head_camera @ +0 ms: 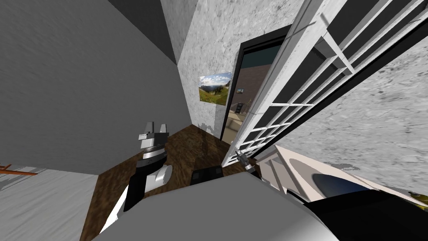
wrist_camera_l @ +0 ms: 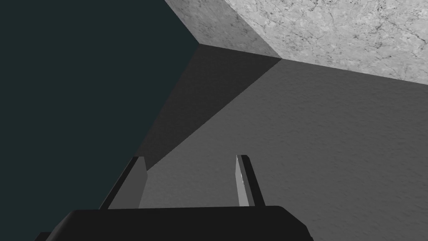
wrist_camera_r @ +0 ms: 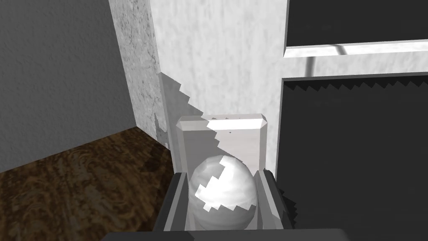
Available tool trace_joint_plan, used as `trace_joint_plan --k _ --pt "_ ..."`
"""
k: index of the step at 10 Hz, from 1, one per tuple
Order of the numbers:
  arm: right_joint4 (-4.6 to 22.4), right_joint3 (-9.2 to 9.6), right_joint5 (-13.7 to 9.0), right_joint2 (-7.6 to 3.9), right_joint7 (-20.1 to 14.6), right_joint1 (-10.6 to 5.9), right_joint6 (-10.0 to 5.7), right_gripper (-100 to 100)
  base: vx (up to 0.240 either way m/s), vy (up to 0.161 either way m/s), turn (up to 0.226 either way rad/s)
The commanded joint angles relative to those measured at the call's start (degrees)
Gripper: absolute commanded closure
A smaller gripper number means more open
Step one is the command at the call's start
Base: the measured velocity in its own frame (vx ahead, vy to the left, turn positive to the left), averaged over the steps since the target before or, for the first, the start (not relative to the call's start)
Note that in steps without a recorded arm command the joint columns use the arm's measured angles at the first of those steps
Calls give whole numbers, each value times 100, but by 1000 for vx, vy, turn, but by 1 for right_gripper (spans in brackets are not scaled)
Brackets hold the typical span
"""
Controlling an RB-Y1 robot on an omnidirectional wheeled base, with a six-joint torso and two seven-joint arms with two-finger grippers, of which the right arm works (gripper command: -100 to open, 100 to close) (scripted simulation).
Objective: Pull the door open
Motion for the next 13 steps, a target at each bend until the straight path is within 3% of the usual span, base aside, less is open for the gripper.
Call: trace_joint_plan --k 1,13 --pt "43 14 6 -2 -20 -21 -32 100 -139 -53 173" --pt "288 97 39 -14 -128 -148 -194 100 -187 -66 133"
